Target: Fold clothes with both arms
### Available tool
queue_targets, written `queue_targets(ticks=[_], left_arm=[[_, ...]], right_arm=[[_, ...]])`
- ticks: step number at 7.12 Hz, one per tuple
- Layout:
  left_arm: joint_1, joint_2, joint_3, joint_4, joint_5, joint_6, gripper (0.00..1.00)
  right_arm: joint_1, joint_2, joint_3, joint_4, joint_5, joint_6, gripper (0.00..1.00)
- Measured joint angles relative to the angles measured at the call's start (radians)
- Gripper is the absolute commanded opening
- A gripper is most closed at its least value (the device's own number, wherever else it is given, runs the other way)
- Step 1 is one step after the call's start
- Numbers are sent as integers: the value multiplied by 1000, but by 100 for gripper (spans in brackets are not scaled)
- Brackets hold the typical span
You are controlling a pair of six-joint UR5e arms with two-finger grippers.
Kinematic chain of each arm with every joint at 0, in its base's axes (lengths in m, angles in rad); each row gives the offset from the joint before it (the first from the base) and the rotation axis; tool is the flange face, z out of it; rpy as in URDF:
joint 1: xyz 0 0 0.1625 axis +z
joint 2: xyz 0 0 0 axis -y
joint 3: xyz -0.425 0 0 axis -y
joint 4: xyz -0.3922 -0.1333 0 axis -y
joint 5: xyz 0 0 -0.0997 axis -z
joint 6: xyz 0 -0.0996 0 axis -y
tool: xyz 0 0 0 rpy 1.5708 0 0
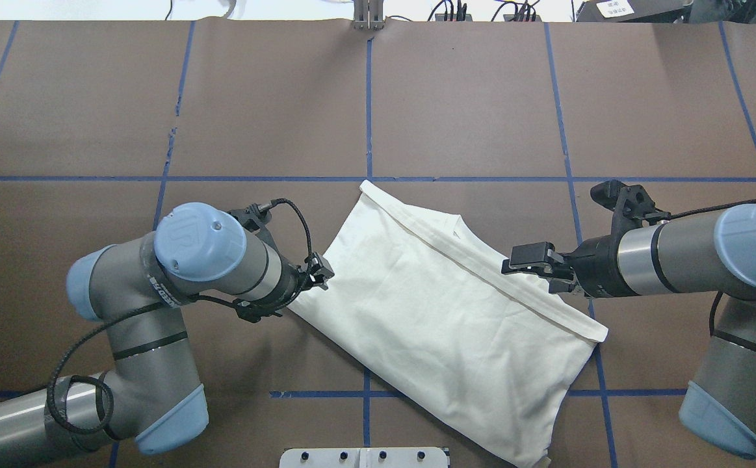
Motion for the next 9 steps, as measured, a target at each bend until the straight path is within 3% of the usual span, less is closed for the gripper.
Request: queue_targets(ticks=[2, 3, 4, 5, 9], left_arm=[[3, -1, 20, -1, 11, -2, 63], [3, -1, 27, -2, 20, -1, 48], [3, -1, 32, -2, 24, 0, 15], [2, -1, 33, -2, 26, 2, 0], [-31, -1, 36, -4, 28, 13, 0]], right_arm=[[1, 12, -9, 1, -2, 0, 100], [0, 20, -14, 0, -2, 1, 100], [-1, 33, -20, -2, -2, 1, 100], [-1, 39, -23, -2, -1, 1, 100], [4, 39, -24, -1, 4, 0, 100]])
